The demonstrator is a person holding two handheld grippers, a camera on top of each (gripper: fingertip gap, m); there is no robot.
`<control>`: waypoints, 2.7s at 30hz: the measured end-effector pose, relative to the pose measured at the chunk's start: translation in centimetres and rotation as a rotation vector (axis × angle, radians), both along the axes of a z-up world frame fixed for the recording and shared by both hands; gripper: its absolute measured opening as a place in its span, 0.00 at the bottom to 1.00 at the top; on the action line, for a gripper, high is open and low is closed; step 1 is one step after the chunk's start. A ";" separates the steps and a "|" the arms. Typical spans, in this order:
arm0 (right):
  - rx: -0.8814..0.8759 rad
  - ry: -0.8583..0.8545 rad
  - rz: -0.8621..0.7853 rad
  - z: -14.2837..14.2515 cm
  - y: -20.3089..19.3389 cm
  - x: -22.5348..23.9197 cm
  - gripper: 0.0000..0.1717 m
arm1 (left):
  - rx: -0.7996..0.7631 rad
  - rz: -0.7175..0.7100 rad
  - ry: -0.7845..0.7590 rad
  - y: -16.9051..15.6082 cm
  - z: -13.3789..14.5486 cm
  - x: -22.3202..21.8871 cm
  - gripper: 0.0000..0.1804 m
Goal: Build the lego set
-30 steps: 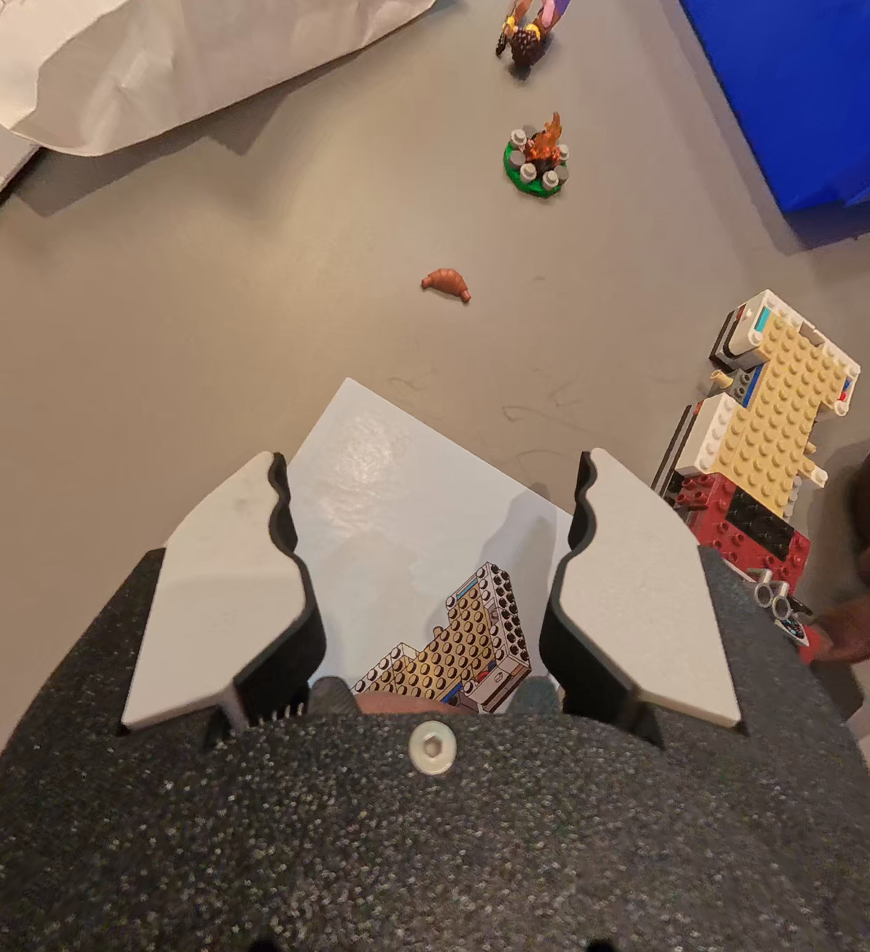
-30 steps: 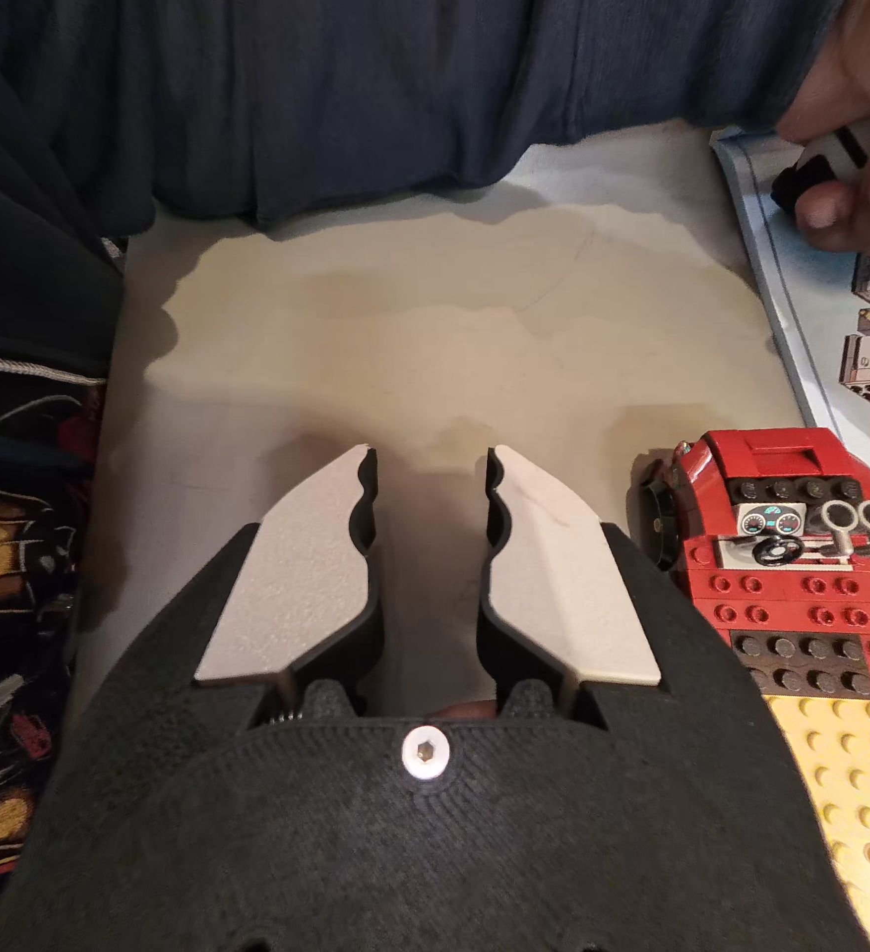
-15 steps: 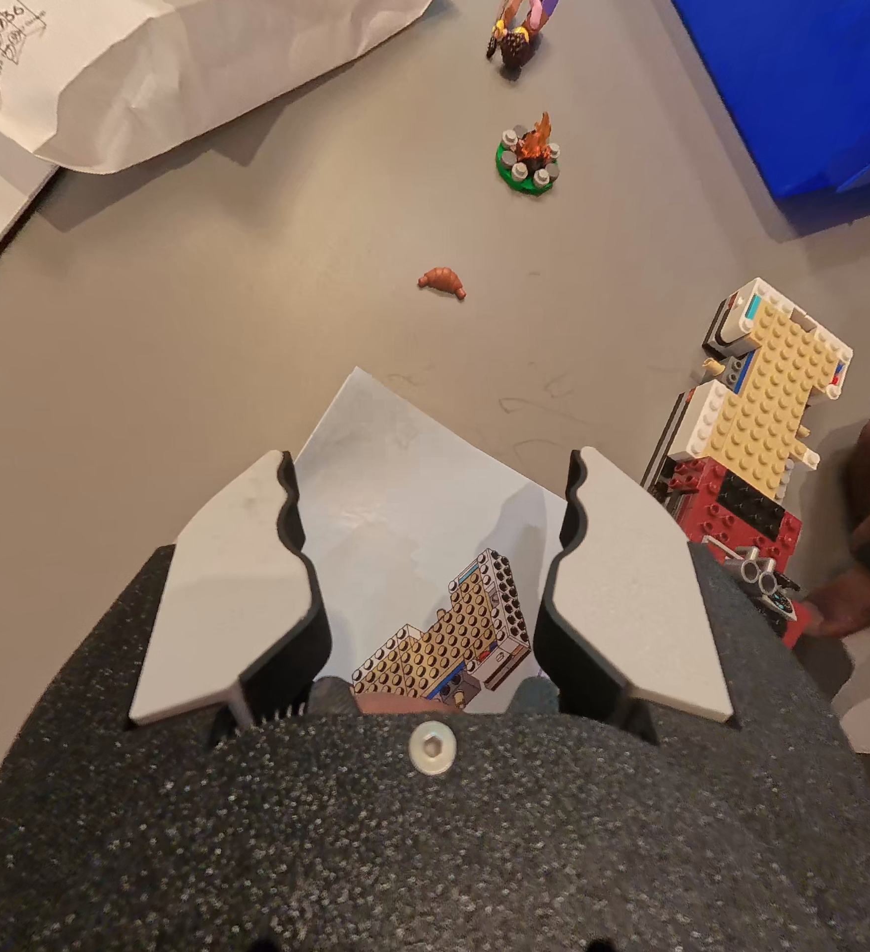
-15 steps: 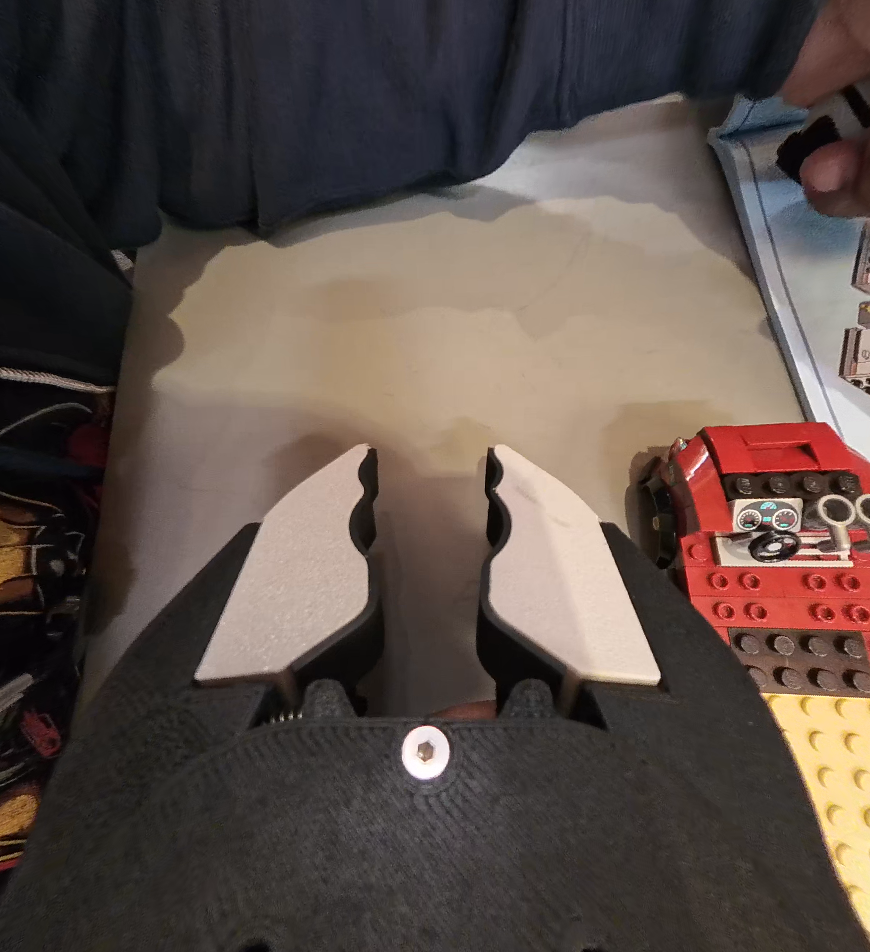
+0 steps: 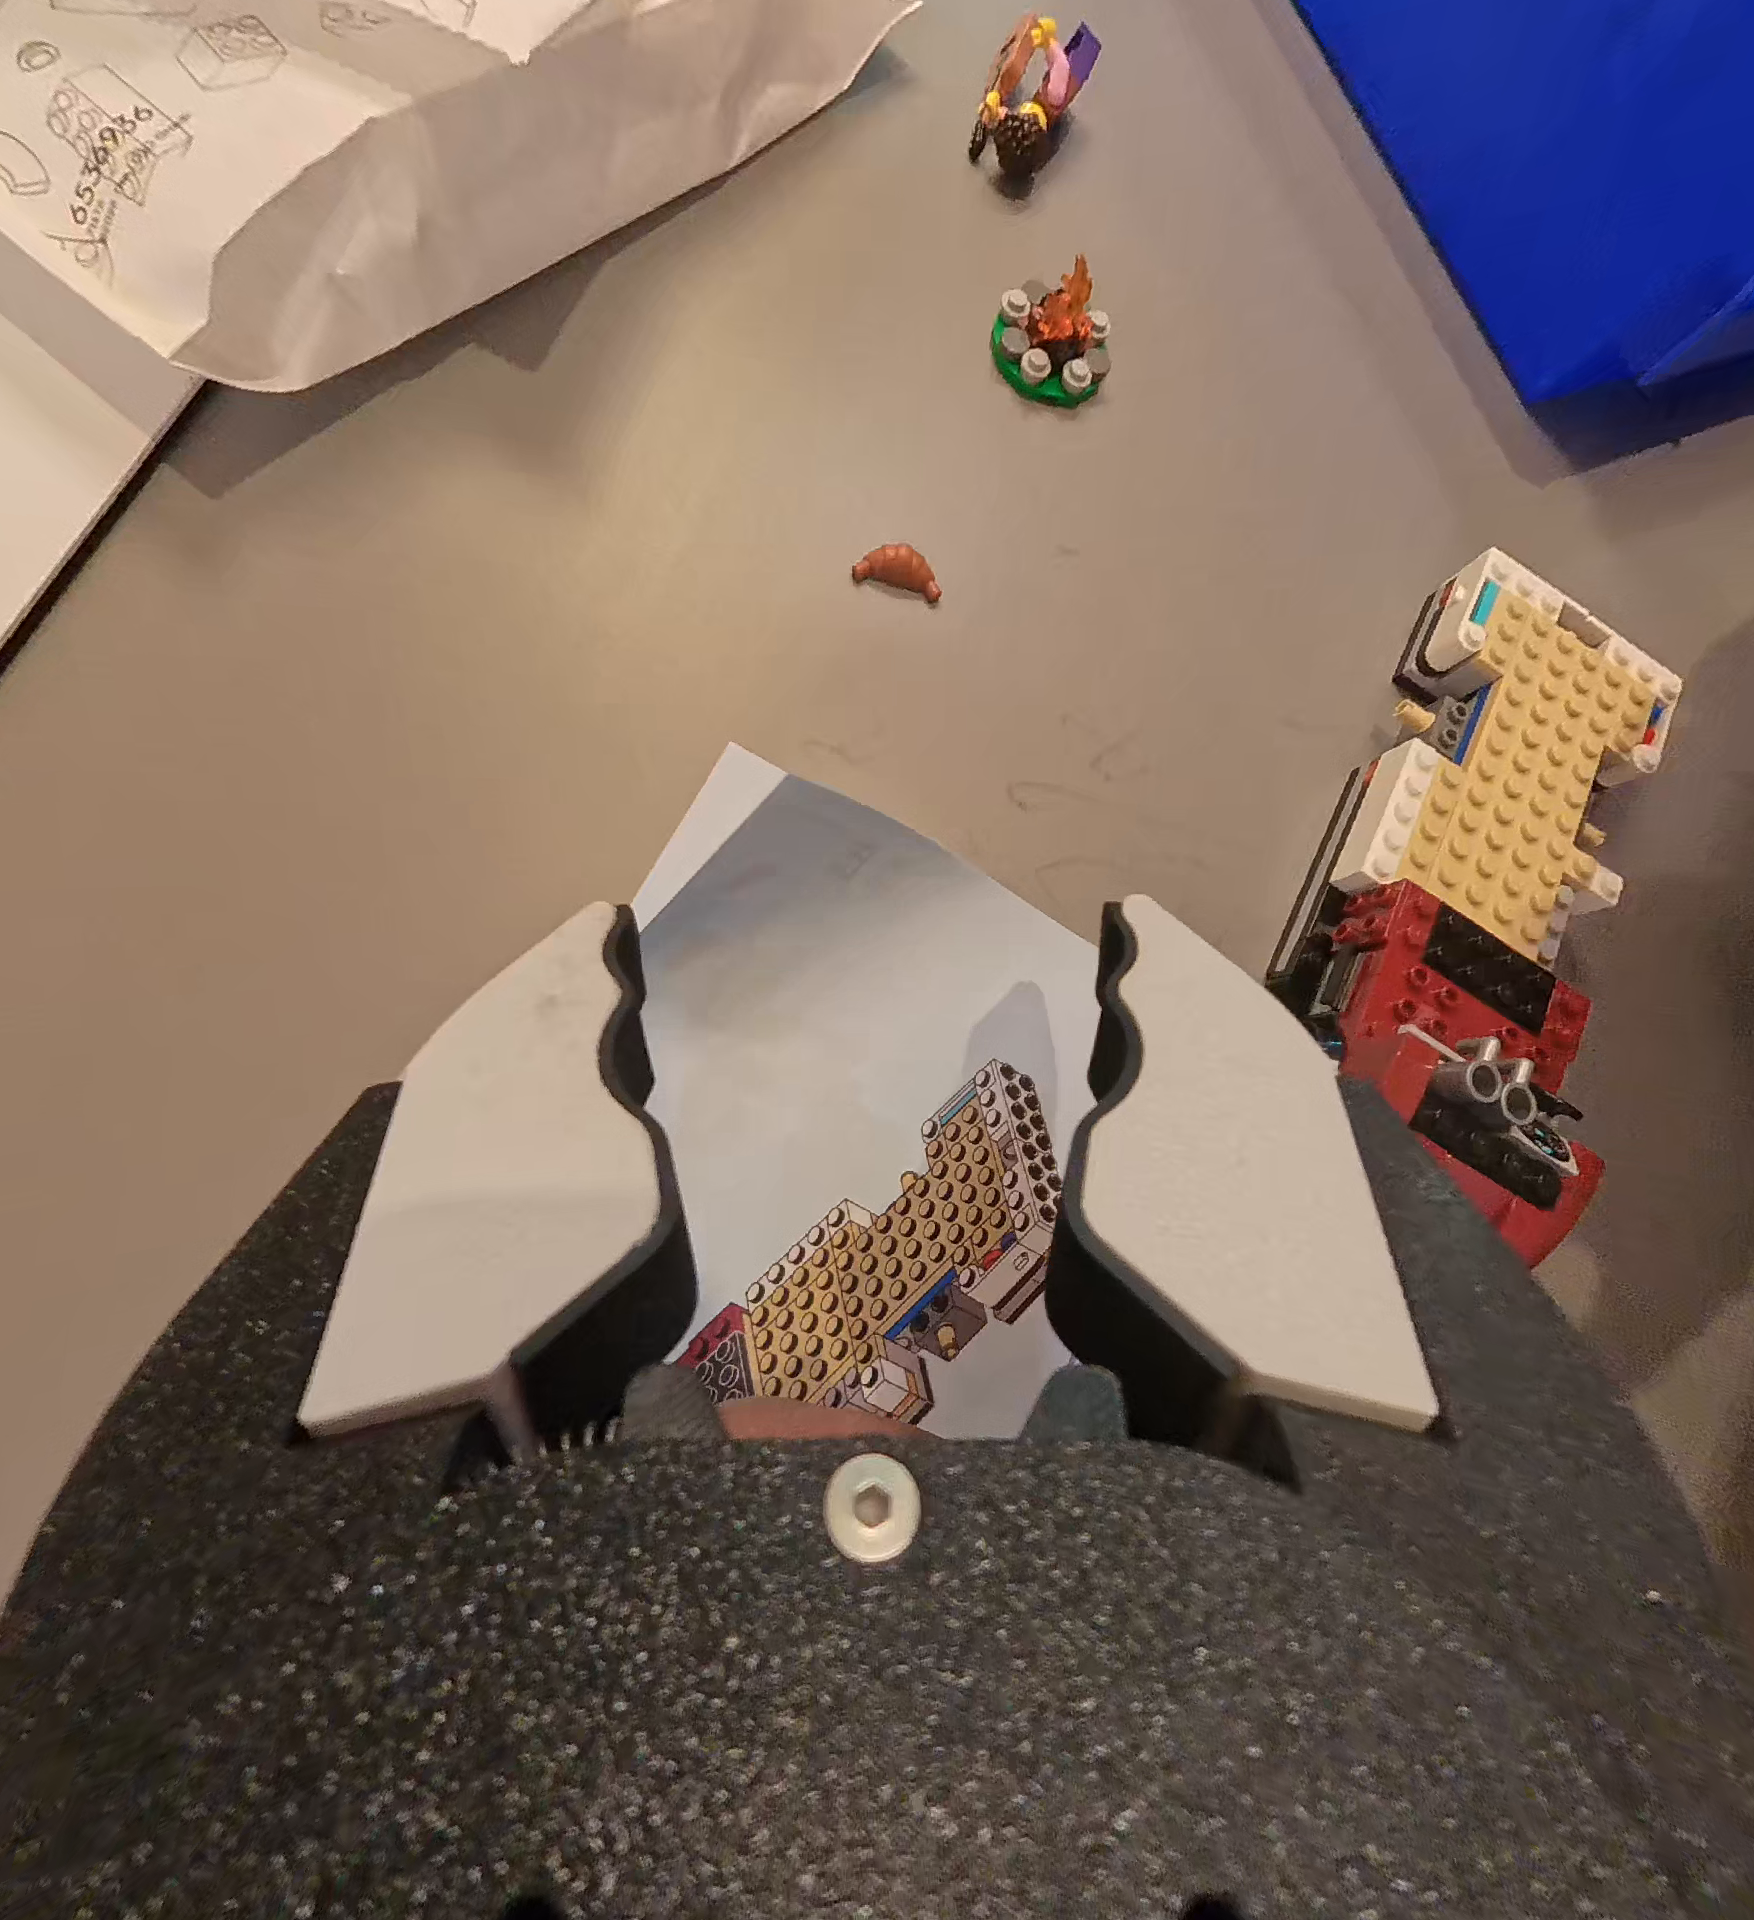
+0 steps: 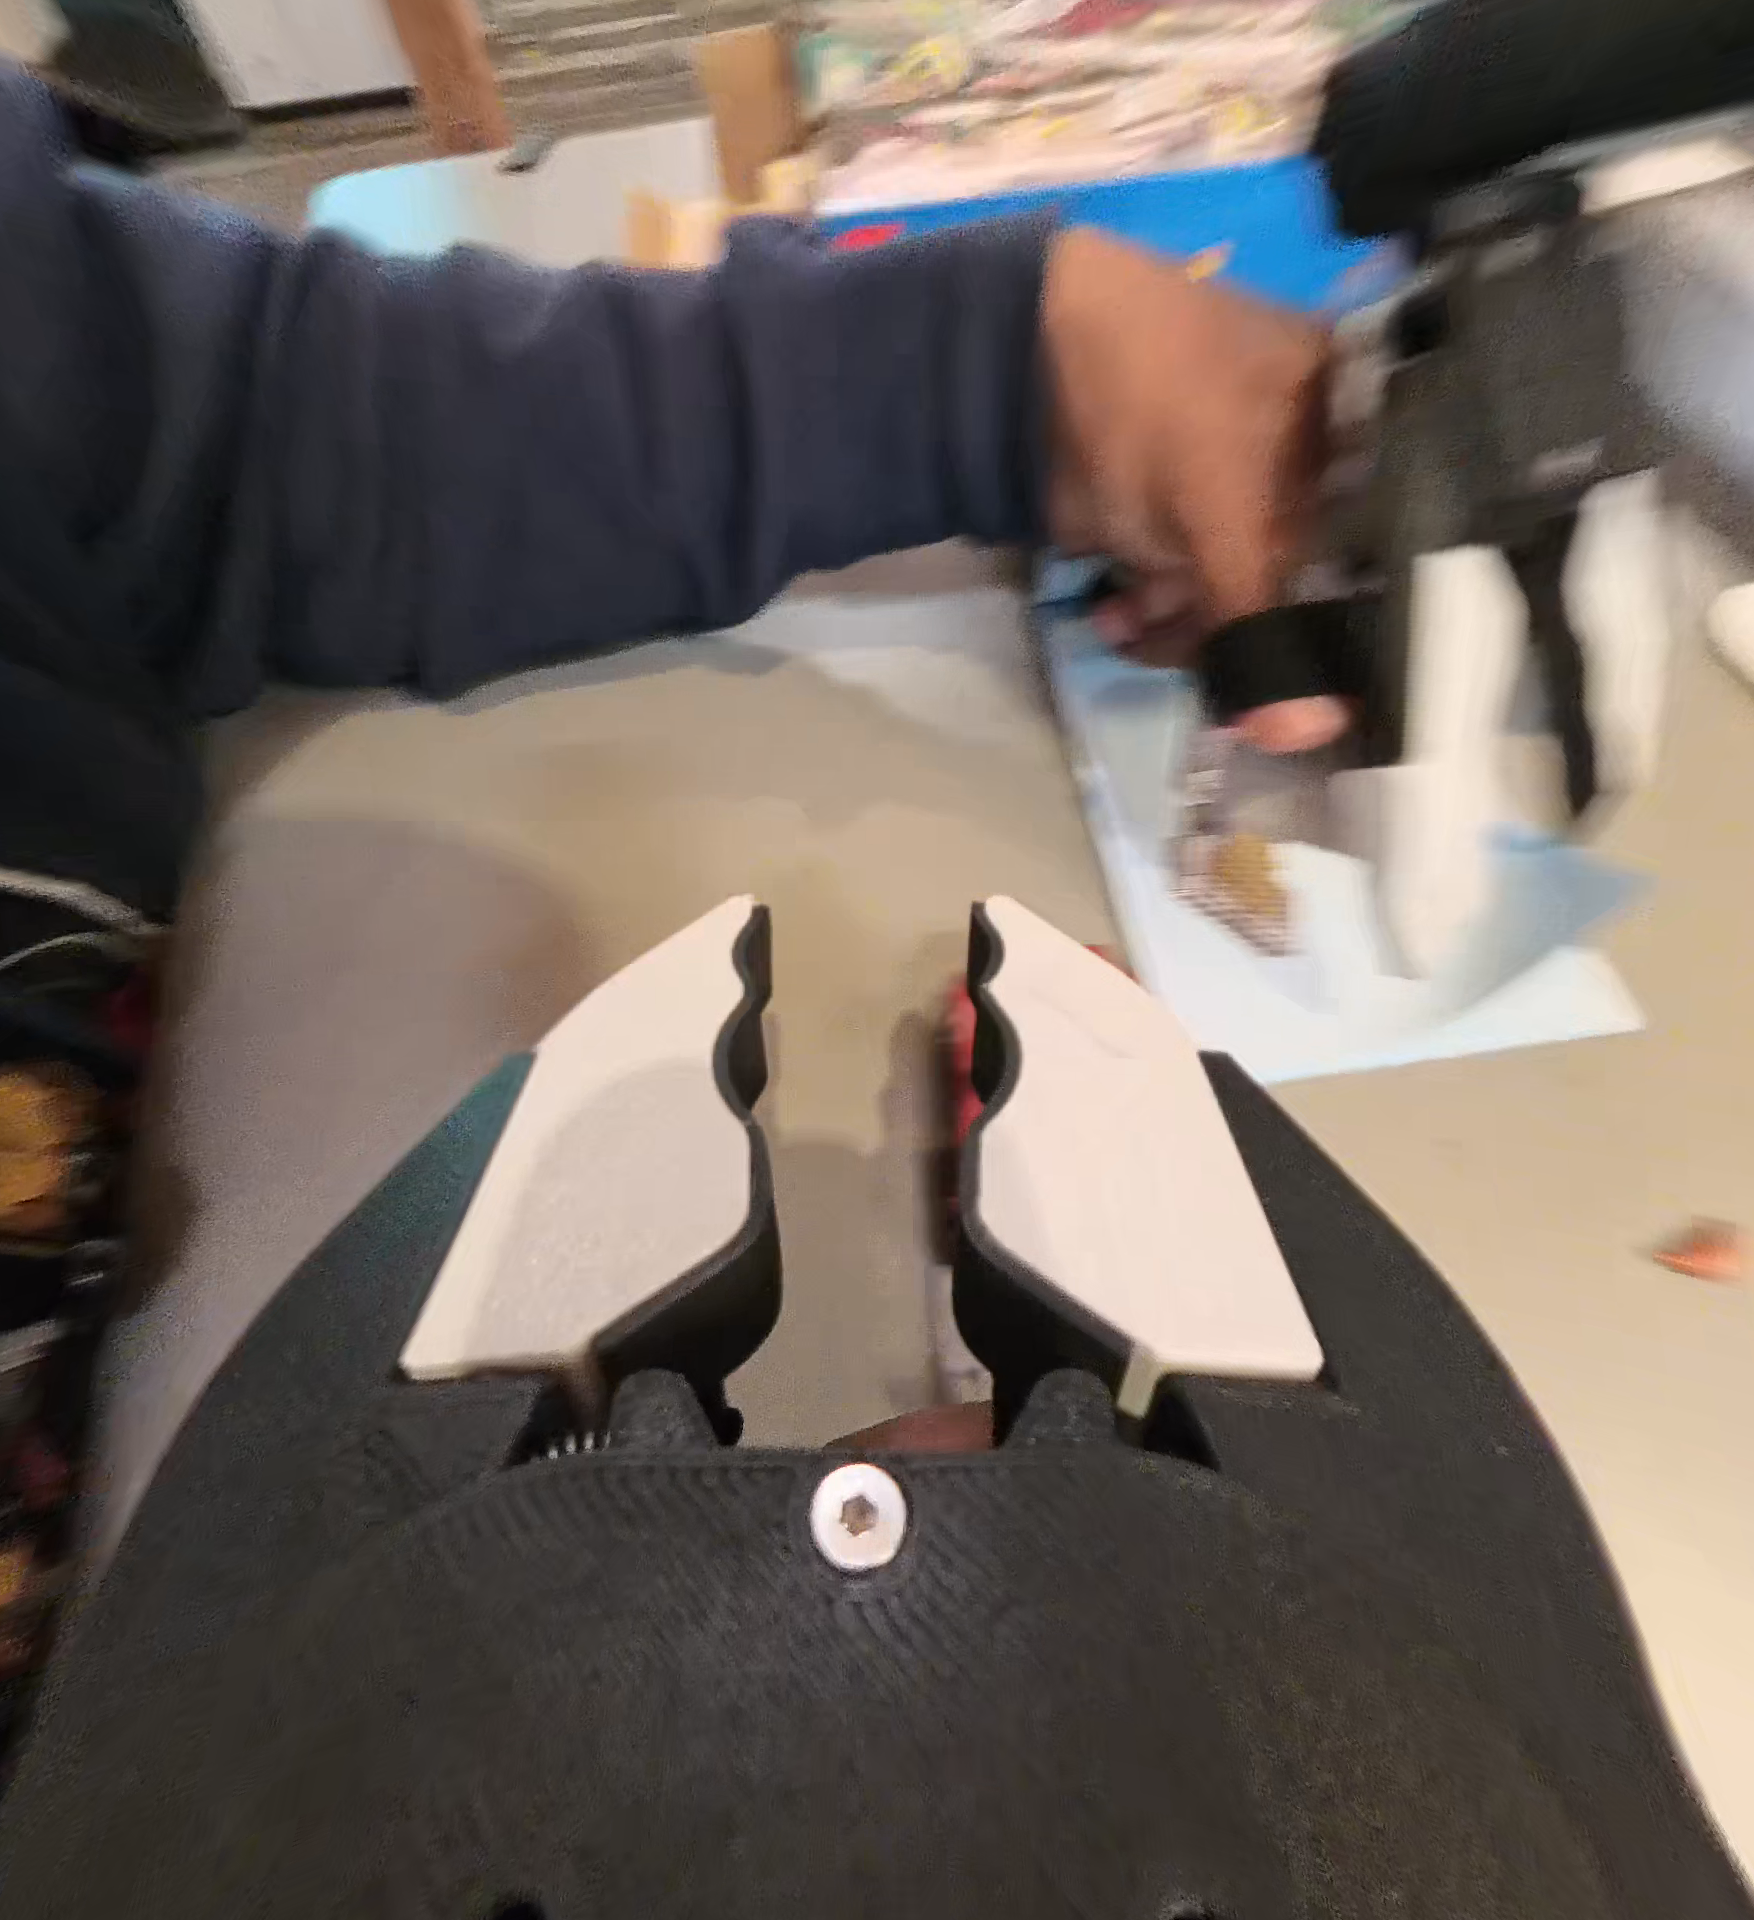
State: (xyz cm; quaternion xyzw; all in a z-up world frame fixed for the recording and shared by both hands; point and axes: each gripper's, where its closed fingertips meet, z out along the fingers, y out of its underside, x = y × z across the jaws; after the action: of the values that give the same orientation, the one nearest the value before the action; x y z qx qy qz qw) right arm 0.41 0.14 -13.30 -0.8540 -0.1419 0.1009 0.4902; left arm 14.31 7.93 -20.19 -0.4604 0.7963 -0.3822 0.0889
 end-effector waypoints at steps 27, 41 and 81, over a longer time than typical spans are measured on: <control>-0.251 -0.196 -0.379 -7.3 8.4 13.7 0.22 | -0.194 0.273 -0.107 2.6 4.0 -3.2 0.50; -0.156 -0.202 -0.338 -5.0 11.4 11.1 0.22 | -0.280 0.373 -0.164 1.5 5.4 -6.9 0.47; -0.227 -0.254 -0.270 -7.5 8.7 12.3 0.23 | -0.479 0.541 -0.186 6.2 6.4 -8.6 0.29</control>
State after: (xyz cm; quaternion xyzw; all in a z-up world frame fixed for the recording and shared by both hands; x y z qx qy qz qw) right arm 12.67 8.83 -20.81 -0.9209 -0.0745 -0.0587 0.3782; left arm 5.75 14.14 -13.81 -0.6252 0.5225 -0.5605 0.1486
